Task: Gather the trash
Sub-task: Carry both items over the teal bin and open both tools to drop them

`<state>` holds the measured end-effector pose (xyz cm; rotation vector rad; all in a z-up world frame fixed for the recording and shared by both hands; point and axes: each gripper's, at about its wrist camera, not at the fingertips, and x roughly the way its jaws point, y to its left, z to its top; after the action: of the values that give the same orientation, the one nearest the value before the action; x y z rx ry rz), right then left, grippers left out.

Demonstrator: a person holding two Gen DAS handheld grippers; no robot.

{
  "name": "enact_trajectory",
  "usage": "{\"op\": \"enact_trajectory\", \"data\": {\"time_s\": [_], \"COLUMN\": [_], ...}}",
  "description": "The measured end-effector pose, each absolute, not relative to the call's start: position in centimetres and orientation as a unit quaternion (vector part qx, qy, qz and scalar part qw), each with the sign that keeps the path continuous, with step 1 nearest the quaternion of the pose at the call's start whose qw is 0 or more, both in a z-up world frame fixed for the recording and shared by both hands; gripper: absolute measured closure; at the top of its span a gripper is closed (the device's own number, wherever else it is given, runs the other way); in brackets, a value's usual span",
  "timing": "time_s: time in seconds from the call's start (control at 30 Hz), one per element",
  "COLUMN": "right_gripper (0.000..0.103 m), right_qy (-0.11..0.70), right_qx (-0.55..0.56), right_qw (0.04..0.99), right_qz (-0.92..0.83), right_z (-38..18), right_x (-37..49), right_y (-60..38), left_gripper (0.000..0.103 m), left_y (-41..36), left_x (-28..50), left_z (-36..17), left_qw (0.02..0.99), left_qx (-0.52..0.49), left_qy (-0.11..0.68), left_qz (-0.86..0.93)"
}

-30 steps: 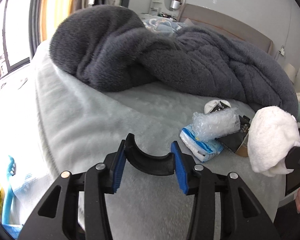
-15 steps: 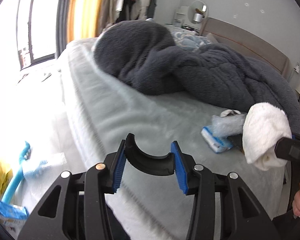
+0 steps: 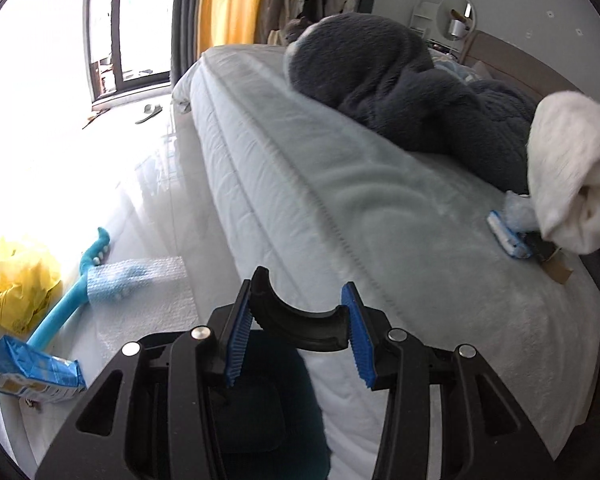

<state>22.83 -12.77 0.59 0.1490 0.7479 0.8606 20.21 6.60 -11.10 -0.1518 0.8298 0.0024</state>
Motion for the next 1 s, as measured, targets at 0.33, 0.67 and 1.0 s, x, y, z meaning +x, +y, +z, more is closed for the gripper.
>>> {"op": "enact_trajectory", "data": {"time_s": [0.33, 0.67, 1.0], "right_gripper": [0.061, 0.061, 0.061], "right_qy": [0.359, 0.376, 0.410], "right_qx": [0.055, 0.036, 0.012], "right_qw": [0.826, 0.808, 0.788], "right_qz": [0.432, 0.453, 0.460], "right_z": [0.4, -0.9, -3.6], "right_x": [23.0, 23.0, 23.2], "right_y": [-8.2, -3.2, 1.0], "left_gripper": [0.056, 0.056, 0.055], "left_y": [10.3, 15.0, 17.6], "left_x": [20.0, 19.1, 18.1], "left_z": [-14.4, -18.6, -23.5], "left_qw": [0.879, 0.834, 0.763], "left_qx": [-0.081, -0.115, -0.178], "left_qy": [0.468, 0.538, 0.620], "left_qz": [0.031, 0.049, 0.034]}}
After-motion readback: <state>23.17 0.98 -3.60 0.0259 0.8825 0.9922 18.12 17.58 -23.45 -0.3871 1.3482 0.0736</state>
